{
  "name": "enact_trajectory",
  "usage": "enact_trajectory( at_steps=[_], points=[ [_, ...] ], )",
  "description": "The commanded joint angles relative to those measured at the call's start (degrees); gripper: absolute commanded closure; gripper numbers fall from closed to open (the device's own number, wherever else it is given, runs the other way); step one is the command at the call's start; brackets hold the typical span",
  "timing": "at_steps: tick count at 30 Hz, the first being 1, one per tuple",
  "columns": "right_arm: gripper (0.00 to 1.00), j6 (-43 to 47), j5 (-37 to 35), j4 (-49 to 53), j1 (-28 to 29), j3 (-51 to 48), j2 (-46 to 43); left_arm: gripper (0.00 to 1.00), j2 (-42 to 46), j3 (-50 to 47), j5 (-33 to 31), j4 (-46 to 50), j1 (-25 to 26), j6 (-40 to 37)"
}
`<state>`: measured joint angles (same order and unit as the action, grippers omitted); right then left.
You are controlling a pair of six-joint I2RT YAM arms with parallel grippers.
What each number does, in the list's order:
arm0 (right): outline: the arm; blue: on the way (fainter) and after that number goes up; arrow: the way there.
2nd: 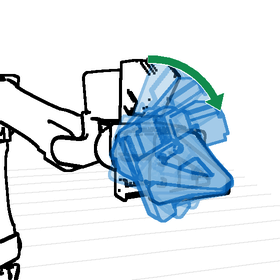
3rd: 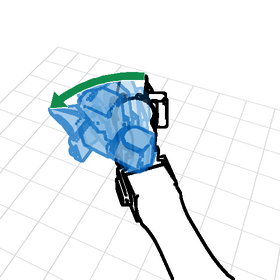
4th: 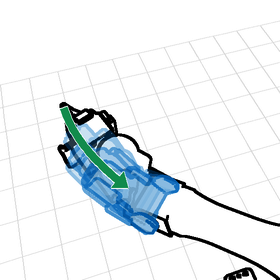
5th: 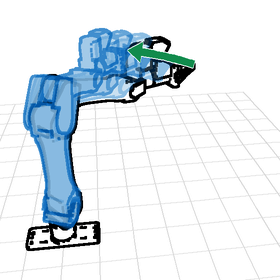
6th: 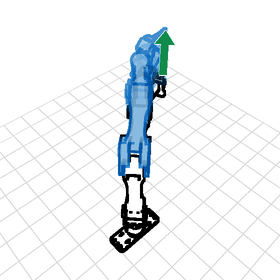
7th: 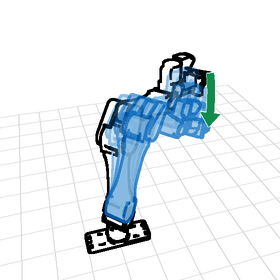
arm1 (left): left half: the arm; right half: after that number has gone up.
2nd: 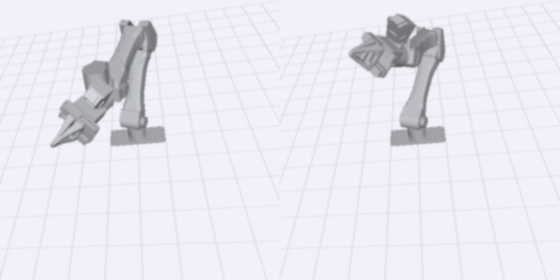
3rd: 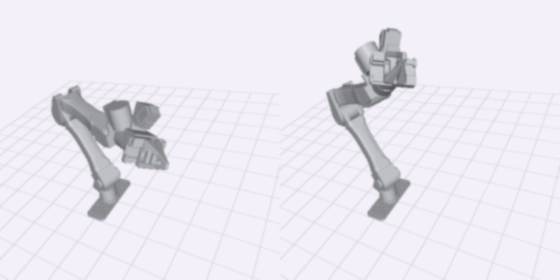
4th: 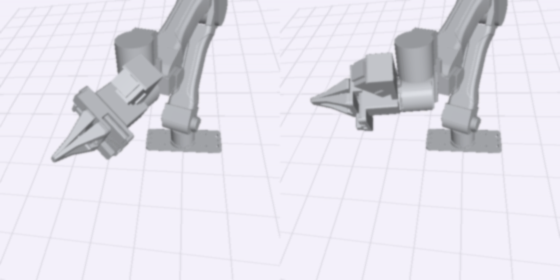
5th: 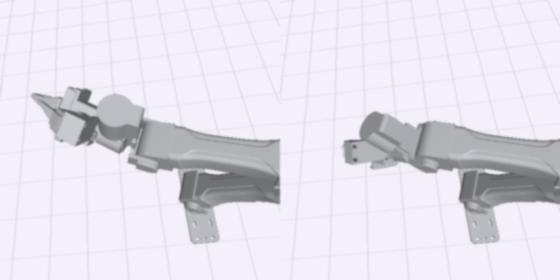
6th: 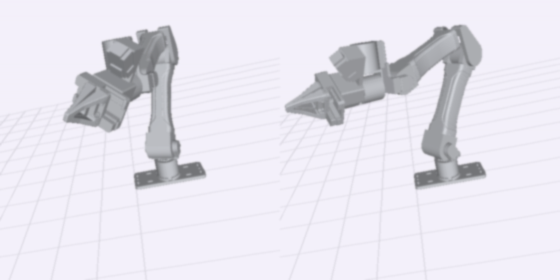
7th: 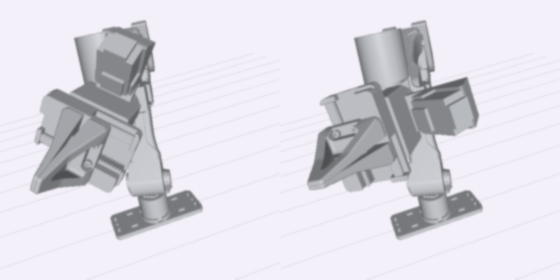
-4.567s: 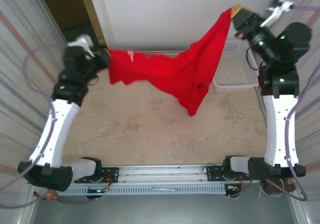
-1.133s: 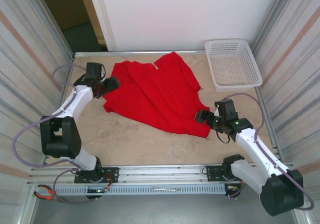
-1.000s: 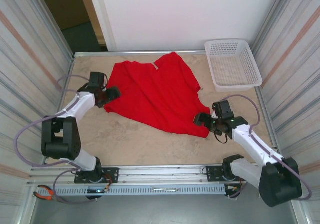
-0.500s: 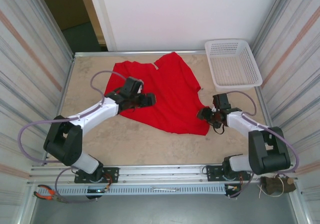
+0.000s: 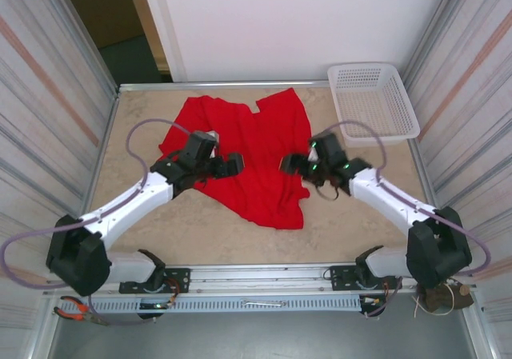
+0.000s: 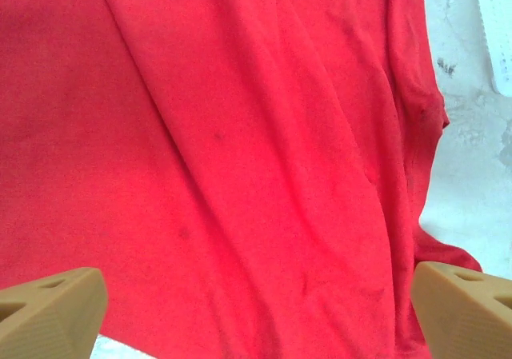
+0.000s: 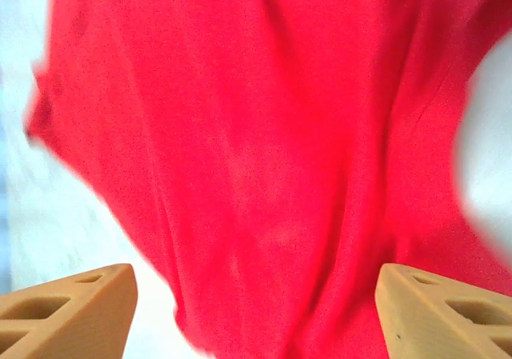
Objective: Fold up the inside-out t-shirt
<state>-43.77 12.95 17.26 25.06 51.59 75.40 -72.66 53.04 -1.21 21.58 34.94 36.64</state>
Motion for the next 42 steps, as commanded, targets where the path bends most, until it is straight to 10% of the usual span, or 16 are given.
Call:
enact_trajectory(
  at_steps=[1, 17, 26, 30, 33, 42],
  points=[
    [0.2, 6.72, -2.67, 6.0, -6.48, 8.36, 7.56, 0.01, 1.54, -2.01, -4.36, 2.16, 4.17, -2.14],
    [0.23, 11.52, -7.33, 9.73, -8.27, 29.77, 40.33, 0.01, -29.66, 16.4, -7.33, -4.24, 29.74, -4.77],
    [0.76, 10.9, -3.6, 8.68, -8.62, 30.88, 42.1, 0.03, -39.98, 21.54, -5.92, -4.11, 30.89, -3.77],
    [1.0, 10.81, -1.4, 8.81, -8.78, 31.94, 41.72, 0.29, -41.4, 22.79, -5.89, -3.93, 30.72, -3.84],
    [1.0, 10.81, 0.8, 8.19, -9.3, 32.5, 38.75, 1.0, -42.08, 23.95, -3.87, -2.5, 28.64, -4.55],
    [1.0, 4.71, 10.81, 7.32, -17.29, 53.53, 20.62, 1.0, -11.89, 34.3, -4.73, 3.36, 9.9, -19.13]
  ],
)
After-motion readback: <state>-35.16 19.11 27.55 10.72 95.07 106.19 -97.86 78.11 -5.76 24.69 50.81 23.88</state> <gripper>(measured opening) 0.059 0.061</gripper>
